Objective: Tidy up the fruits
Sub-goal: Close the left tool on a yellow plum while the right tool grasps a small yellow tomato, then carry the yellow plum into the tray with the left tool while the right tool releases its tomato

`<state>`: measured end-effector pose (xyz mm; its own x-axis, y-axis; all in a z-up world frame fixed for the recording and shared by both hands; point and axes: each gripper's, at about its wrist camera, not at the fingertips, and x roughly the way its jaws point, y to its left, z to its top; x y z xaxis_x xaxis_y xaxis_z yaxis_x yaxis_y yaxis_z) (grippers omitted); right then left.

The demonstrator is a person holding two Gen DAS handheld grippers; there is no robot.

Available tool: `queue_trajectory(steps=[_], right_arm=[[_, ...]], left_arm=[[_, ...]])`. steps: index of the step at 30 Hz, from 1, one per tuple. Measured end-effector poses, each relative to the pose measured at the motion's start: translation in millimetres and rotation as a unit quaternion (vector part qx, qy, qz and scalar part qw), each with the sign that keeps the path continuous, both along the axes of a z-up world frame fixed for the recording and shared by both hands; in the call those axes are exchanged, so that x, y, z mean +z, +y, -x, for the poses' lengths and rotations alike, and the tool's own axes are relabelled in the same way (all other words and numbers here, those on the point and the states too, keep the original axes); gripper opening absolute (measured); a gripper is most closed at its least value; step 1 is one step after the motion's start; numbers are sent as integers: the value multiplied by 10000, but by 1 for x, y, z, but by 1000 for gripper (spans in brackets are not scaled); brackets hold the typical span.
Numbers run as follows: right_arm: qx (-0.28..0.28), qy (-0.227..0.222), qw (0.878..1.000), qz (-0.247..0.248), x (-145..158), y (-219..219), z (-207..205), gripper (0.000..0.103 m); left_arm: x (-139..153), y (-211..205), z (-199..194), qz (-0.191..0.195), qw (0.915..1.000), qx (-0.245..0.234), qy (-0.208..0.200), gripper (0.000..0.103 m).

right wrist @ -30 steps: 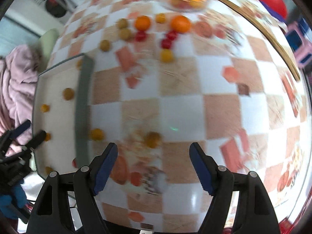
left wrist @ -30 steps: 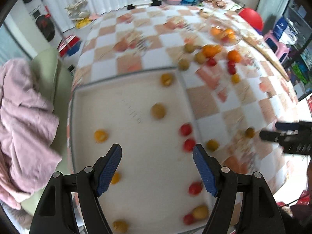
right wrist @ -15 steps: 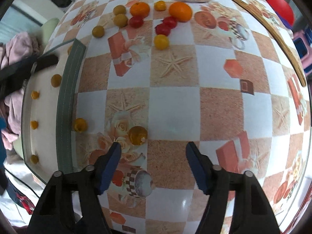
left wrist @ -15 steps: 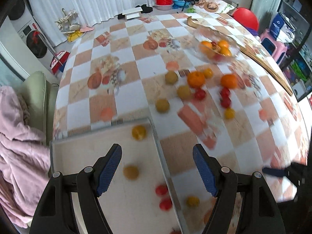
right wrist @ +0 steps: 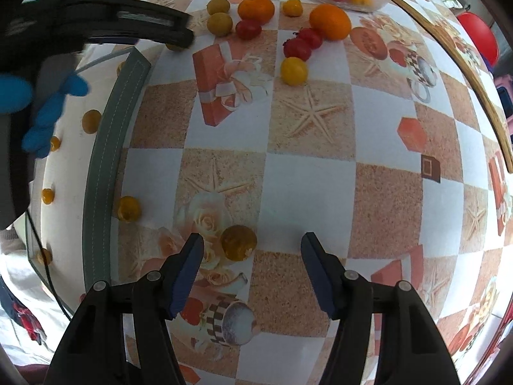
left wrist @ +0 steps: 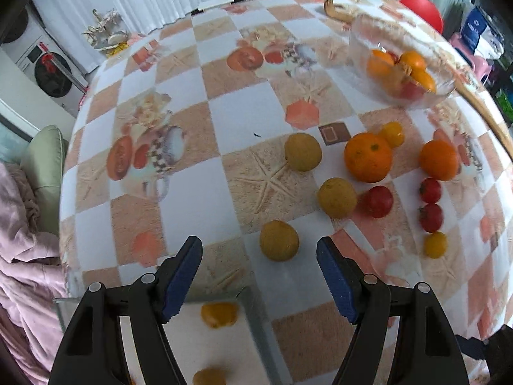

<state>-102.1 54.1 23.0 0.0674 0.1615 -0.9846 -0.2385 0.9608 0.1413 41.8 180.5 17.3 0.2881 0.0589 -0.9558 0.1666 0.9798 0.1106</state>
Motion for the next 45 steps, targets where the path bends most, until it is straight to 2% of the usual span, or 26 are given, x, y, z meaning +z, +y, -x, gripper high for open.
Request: queue_trajectory(steps=[1, 3, 4, 5, 6, 8, 10, 12, 17, 22, 23, 31, 45], right_arm=[[22, -23, 10000, 48, 0, 4, -1, 62], [56, -74, 9999, 144, 0, 10, -1, 55], [76, -99, 9997, 189, 0, 12, -1, 48], [95, -116, 9997, 213, 0, 17, -1, 43], [117, -116, 9997, 179, 0, 18, 0, 40], [174, -50, 9998, 10, 1, 22, 1, 24], [93, 8, 9999, -80, 3, 24, 1, 24], [-142, 128, 9992, -350, 7, 18, -2, 24], [-495, 135, 9968, -619, 20, 0, -6, 24], [-635, 77, 9953, -732, 33, -7, -6, 24], [-638, 64, 9951, -750, 28, -13, -10, 24], [-549, 3, 9954, -785, 47, -40, -12, 24], [-17, -151, 9971, -751, 71, 12, -5, 24]], left_arm=[[-3, -1, -1, -9, 10000, -19, 20, 70], [-3, -3, -2, 52, 10000, -36, -3, 68], [-3, -3, -3, 56, 10000, -45, -8, 64], [-3, -4, -3, 102, 9999, -59, -13, 54], [-3, -5, -4, 192, 9998, -81, 17, 49], [-2, -9, -4, 317, 9993, -167, 76, 26], [0, -13, -3, 333, 9991, -219, 107, 26], [4, -13, 1, 519, 9983, -217, 122, 26], [33, -3, 20, 834, 9964, -124, -73, 26], [57, 9, 41, 990, 9949, -1, -193, 26], [62, 11, 49, 993, 9948, 9, -226, 26], [84, 32, 92, 1069, 9937, 185, -292, 26], [93, 79, 157, 1103, 9906, 763, -260, 26]])
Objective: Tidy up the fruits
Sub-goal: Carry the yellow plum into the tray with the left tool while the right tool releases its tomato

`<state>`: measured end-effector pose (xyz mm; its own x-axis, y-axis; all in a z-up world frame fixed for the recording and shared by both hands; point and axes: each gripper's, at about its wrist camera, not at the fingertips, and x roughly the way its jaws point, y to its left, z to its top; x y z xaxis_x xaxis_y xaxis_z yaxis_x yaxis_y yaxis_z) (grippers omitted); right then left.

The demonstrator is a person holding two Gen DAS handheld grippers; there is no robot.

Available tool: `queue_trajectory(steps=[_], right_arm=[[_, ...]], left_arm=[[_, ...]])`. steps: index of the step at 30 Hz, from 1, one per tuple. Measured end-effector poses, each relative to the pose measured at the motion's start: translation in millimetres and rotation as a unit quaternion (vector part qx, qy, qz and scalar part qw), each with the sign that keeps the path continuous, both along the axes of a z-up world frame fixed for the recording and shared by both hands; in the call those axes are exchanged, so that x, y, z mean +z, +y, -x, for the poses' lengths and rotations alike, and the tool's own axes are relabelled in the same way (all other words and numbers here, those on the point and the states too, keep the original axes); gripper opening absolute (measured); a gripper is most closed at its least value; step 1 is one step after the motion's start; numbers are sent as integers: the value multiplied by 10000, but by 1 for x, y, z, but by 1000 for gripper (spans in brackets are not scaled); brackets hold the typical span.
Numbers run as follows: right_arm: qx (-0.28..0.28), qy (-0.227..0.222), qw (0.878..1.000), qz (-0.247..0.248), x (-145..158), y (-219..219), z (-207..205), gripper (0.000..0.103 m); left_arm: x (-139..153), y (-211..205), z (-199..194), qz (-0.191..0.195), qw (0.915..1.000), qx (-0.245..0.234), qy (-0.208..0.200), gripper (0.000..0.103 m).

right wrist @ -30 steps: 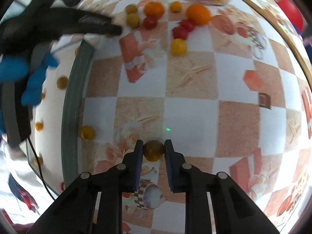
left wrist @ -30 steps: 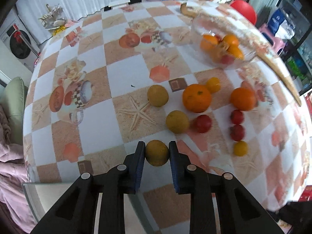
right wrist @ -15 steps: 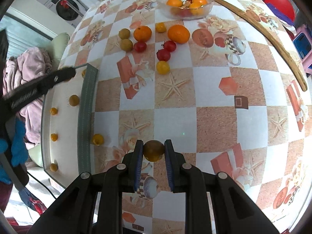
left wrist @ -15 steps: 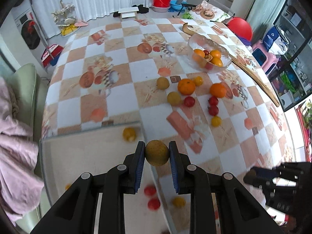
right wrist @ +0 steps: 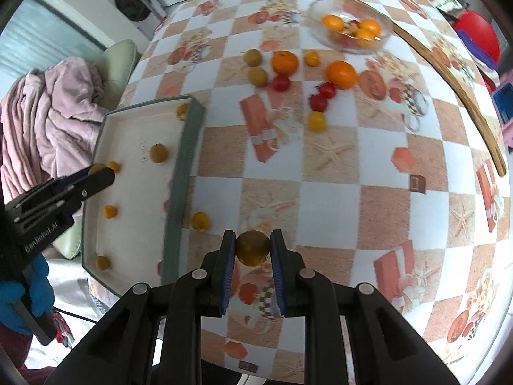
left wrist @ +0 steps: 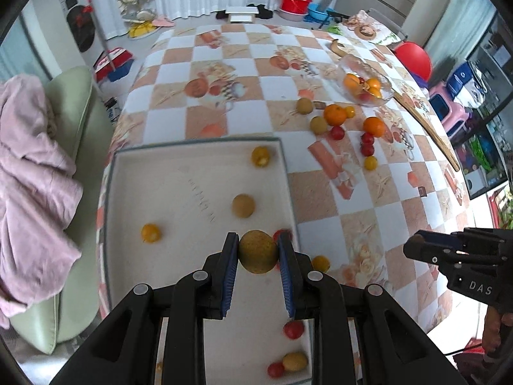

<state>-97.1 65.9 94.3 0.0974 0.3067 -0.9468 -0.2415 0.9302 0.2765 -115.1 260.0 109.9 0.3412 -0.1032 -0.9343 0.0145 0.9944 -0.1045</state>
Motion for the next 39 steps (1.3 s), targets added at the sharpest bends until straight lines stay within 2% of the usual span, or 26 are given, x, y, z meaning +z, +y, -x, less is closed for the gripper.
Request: queue_trajectory(steps=[14, 23, 29, 34, 39], right_arm=[[667, -4, 9978, -16, 6, 67, 6, 24], [1018, 231, 9945, -94, -12, 107, 6, 24], [1092, 368, 9933, -76, -31, 129, -6, 24], [1168, 303, 9927, -21, -41, 145, -20, 24], [1266, 247, 9916, 51, -52, 159, -30, 24]], left_arm=[[-11, 48, 45, -70, 9980, 599, 160, 26], [-36, 65, 65, -181, 9953, 843, 451, 26], [-50, 70, 53, -329, 9940, 929, 476, 26], [-55, 78, 33, -430, 9930, 1036, 359, 26], [-66, 89, 18, -568, 9910, 1137, 415, 26]])
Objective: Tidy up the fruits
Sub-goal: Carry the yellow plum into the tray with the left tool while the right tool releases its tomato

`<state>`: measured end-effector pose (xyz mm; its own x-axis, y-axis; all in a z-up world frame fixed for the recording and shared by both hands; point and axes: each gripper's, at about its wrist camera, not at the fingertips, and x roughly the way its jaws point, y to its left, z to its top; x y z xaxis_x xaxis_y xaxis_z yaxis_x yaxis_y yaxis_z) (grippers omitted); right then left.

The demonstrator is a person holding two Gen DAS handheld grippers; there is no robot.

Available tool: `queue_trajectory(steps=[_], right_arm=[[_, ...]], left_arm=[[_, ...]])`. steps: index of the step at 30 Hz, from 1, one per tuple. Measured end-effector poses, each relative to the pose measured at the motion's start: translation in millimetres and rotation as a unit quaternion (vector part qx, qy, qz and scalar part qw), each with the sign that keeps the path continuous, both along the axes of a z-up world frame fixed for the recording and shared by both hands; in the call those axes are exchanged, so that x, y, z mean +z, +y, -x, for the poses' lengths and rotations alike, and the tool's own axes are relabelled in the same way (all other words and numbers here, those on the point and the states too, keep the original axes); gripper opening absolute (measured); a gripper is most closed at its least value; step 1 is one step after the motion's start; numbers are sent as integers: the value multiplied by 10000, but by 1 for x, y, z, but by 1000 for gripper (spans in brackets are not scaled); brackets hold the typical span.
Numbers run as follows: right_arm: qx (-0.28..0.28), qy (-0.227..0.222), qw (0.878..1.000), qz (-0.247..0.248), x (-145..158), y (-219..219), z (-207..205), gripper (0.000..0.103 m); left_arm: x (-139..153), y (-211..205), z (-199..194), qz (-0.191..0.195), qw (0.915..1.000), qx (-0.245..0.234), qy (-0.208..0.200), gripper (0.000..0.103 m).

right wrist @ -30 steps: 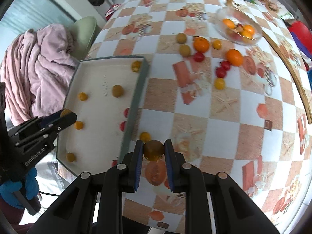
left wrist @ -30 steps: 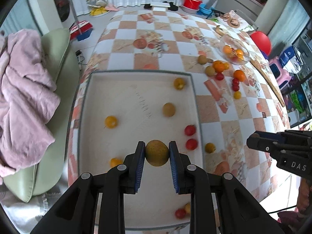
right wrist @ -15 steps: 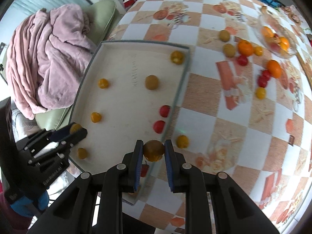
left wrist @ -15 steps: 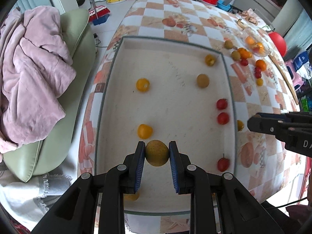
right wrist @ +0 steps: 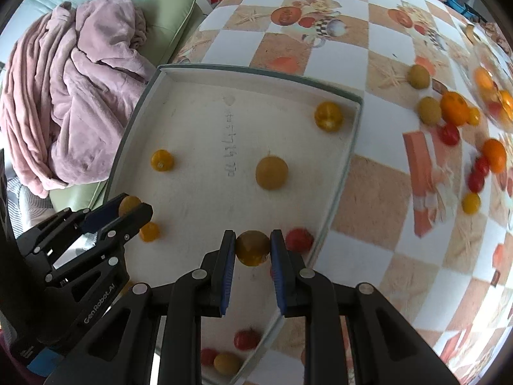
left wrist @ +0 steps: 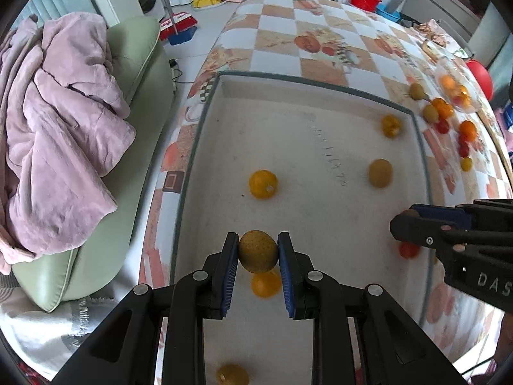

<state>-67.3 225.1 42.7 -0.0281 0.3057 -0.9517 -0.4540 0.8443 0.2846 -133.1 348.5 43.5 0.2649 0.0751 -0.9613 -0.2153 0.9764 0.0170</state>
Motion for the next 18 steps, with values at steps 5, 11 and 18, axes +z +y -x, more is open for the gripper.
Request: queue_trajectory(steps=[5, 11, 18], right_arm=[[149, -20, 9998, 140, -14, 10, -3, 25], [337, -168, 9989, 262, -19, 17, -1, 25], [308, -163, 9991, 227, -12, 14, -3, 41]], left_arm=[[-12, 4, -4, -129, 9998, -16, 139, 26], [-18, 2, -4, -213, 9994, -89, 263, 27], [-15, 3, -5, -178, 9993, -111, 304, 27]])
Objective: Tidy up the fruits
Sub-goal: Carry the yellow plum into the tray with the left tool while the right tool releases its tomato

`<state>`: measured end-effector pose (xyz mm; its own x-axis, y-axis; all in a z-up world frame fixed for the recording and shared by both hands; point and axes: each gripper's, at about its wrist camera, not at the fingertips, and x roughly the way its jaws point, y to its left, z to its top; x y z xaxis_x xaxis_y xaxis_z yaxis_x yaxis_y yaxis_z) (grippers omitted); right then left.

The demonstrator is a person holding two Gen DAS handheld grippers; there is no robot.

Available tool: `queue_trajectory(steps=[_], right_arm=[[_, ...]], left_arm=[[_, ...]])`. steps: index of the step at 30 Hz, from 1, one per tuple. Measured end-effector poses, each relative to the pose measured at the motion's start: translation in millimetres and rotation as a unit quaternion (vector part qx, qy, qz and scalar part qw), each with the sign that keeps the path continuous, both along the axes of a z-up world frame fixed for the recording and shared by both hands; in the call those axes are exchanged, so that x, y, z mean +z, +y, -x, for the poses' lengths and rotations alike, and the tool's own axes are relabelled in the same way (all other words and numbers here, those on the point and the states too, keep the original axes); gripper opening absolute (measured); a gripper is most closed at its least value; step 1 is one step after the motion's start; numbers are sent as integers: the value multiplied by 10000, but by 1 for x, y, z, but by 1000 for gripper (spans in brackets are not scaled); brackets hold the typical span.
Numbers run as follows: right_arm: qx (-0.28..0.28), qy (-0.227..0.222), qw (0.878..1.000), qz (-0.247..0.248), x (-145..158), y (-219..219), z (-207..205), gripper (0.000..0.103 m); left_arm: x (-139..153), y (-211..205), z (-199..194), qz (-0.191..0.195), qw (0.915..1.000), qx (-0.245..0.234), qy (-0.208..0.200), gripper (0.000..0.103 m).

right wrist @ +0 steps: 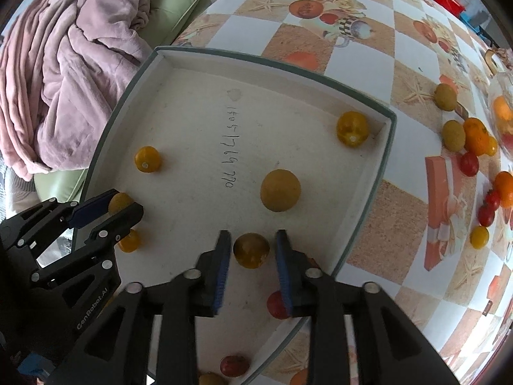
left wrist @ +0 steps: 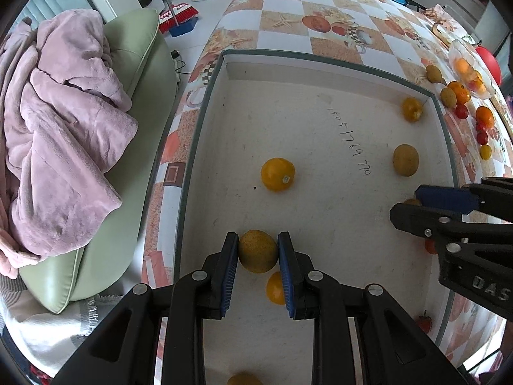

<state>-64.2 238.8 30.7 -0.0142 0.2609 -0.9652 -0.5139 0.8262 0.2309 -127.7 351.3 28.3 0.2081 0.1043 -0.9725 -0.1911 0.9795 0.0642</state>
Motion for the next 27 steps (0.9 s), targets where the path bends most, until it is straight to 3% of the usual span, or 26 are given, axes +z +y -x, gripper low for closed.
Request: queue_trajectory(steps=[5, 13, 18, 19, 20, 21, 27], right_arm=[[-41, -86, 9999, -139, 17, -8, 0, 62], [-274, -128, 9991, -293, 40, -30, -1, 78], [-407, -88, 9988, -268, 45, -35, 4, 81], [-445, -76, 9986, -272, 46, -36, 5, 82], [-486, -63, 9984, -281, 47, -38, 6, 83], [-521, -52, 9982, -285, 48, -41, 7, 83], [-656, -18, 9975, -271, 53, -52, 18, 86]], left_arm=[[2, -1, 2, 18, 10000, -62, 17, 27], [14, -1, 8, 53, 10000, 4, -35, 27], [23, 1, 13, 170, 9998, -4, -90, 27], [25, 1, 15, 185, 9998, 8, -94, 48], [29, 2, 17, 204, 9997, 41, -143, 85], [35, 2, 20, 176, 9994, 75, -293, 93], [49, -6, 29, 144, 9994, -15, -306, 94]])
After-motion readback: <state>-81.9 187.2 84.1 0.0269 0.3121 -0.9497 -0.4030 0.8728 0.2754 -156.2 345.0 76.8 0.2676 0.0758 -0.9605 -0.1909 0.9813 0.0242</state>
